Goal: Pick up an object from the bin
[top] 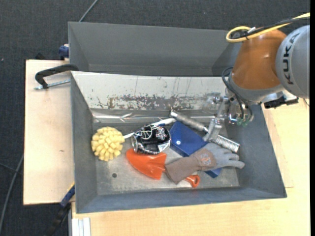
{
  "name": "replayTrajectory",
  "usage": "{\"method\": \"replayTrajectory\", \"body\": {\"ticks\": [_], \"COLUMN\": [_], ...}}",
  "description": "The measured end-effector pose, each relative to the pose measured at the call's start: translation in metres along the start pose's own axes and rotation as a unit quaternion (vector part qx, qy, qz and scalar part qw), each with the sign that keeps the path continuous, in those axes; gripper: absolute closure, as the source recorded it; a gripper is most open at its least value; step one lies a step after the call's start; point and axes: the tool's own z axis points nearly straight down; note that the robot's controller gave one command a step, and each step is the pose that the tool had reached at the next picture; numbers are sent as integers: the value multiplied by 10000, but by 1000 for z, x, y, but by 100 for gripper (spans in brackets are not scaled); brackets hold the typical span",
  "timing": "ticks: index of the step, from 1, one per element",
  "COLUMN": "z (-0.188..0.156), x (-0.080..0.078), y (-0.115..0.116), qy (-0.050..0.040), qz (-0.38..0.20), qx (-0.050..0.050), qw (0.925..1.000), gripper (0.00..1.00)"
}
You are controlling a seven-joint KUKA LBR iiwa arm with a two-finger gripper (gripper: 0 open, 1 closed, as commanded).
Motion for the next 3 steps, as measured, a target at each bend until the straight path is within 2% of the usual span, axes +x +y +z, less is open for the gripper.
{"method": "replayTrajectory", "body": {"ticks": [1, 2, 3], "z": [59, 70, 70], "x": [6, -6, -6], "y": [-19, 10, 10], "qy": [19, -61, -61], "qz": [99, 727, 726], "qx": [4, -10, -10], "qw": [9999, 9973, 9973], "gripper": [0, 100, 100]}}
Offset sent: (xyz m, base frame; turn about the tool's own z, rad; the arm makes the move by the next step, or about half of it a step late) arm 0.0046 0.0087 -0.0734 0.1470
